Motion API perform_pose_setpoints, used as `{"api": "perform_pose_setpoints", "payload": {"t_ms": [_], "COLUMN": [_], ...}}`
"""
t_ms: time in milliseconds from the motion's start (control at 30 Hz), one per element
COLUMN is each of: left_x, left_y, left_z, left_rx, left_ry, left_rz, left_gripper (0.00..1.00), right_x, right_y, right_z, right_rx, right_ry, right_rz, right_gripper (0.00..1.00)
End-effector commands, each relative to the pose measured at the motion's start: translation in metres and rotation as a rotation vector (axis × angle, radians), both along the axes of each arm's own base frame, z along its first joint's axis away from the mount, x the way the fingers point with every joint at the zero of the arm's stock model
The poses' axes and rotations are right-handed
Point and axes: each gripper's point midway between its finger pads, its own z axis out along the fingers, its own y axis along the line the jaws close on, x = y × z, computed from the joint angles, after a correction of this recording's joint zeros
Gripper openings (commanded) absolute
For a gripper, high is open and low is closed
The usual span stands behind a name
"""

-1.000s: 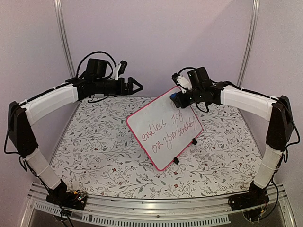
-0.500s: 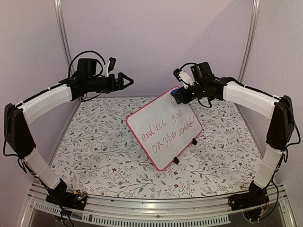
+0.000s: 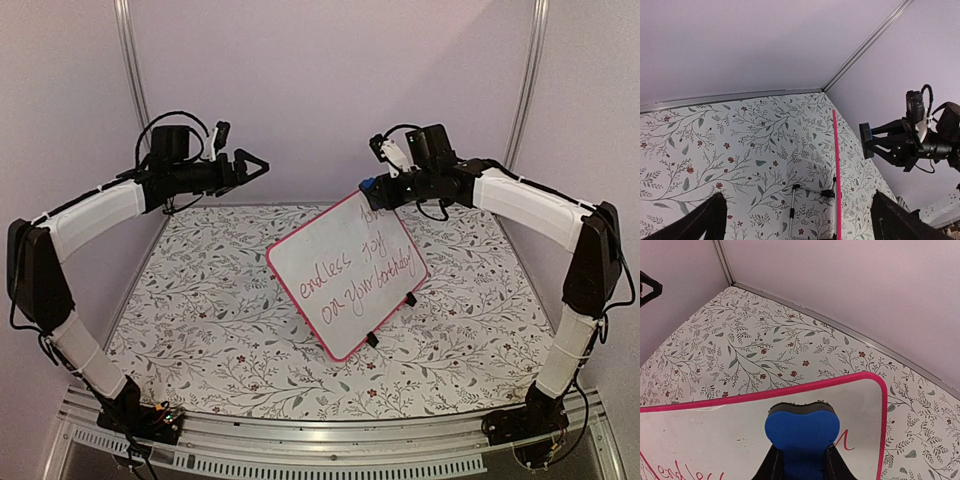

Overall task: Erase the whiteboard
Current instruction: Erase the whiteboard at the center of the board.

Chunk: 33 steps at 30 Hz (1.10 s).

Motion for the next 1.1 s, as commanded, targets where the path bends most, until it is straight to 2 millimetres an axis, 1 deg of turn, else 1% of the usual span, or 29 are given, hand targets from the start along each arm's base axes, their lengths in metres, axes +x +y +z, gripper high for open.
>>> {"api": "perform_pose_setpoints", "payload": {"t_ms": [0, 100, 133, 167, 233, 333, 467, 533, 667, 800, 900, 1067], "left_x": [0.006, 0.011, 0.01, 0.01, 0.008, 0.009, 0.007, 0.003, -0.003, -0.005, -0.011, -0.023], "left_y": [0.026, 0.054, 0.061, 0.066, 0.069, 0.062, 0.046, 0.033, 0.006, -0.012, -0.033, -0.064], "left_z": [0.021, 0.037, 0.045, 0.049, 0.052, 0.047, 0.041, 0.033, 0.023, 0.008, -0.003, -0.025], "left_rx": [-0.074, -0.113, -0.121, -0.119, -0.109, -0.094, -0.063, -0.025, 0.019, 0.032, 0.05, 0.078], "left_ry": [-0.046, -0.078, -0.109, -0.128, -0.147, -0.143, -0.14, -0.122, -0.098, -0.06, -0.029, 0.019], "left_rz": [0.015, 0.061, 0.074, 0.089, 0.103, 0.098, 0.073, 0.057, -0.007, -0.052, -0.095, -0.169], "left_gripper": [1.0, 1.0, 1.0, 1.0, 1.0, 1.0, 1.0, 1.0, 1.0, 1.0, 1.0, 1.0], "right_x": [0.0, 0.004, 0.006, 0.007, 0.006, 0.005, -0.001, -0.003, -0.008, -0.013, -0.016, -0.018], "right_y": [0.0, 0.004, 0.005, 0.007, 0.01, 0.011, 0.01, 0.006, -0.006, -0.018, -0.025, -0.022], "right_z": [0.029, 0.032, 0.029, 0.027, 0.023, 0.016, 0.008, 0.003, -0.006, -0.007, -0.008, -0.007], "right_rx": [0.086, 0.079, 0.073, 0.073, 0.081, 0.084, 0.075, 0.045, 0.031, 0.006, -0.019, -0.021], "right_ry": [-0.03, -0.023, -0.016, -0.011, 0.001, 0.008, 0.032, 0.021, 0.035, 0.042, 0.039, 0.055], "right_rz": [-0.007, 0.015, 0.018, 0.023, 0.044, 0.053, 0.06, 0.066, 0.033, 0.001, -0.01, 0.013], "right_gripper": [0.0, 0.0, 0.0, 0.0, 0.0, 0.0, 0.0, 0.0, 0.0, 0.0, 0.0, 0.0]}}
